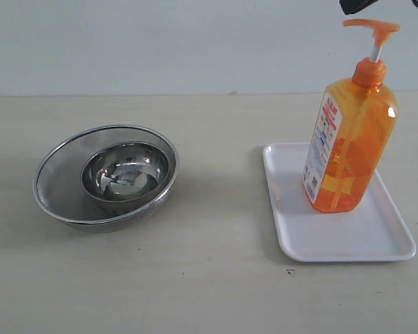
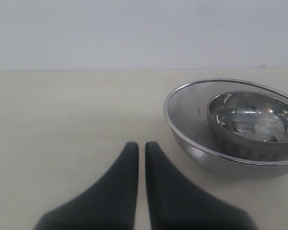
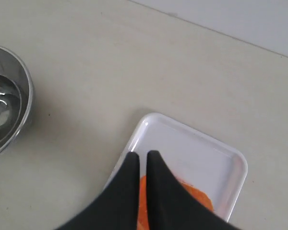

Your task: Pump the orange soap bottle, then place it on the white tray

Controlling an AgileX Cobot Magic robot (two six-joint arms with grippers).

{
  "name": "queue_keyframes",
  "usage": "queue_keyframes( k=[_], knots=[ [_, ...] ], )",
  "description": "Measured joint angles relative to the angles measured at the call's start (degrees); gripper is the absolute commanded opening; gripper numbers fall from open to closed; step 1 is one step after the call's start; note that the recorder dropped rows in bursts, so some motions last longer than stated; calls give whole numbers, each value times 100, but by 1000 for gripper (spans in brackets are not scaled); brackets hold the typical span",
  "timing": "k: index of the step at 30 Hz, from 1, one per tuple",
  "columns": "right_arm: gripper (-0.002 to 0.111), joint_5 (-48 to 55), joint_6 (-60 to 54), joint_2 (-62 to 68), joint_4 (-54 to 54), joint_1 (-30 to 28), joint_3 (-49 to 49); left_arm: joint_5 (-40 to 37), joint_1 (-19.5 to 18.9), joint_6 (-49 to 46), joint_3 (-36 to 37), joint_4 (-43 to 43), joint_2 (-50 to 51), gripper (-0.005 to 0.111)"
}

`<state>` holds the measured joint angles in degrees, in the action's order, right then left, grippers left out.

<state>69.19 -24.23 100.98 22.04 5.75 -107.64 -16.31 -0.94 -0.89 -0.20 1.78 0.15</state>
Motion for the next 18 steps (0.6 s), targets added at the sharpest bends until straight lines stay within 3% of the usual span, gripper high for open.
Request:
queue_keyframes(
  k=[18],
  knots=[
    [0, 72, 11, 0, -44, 0, 0, 0, 0, 0, 0, 0, 0, 5]
  ],
)
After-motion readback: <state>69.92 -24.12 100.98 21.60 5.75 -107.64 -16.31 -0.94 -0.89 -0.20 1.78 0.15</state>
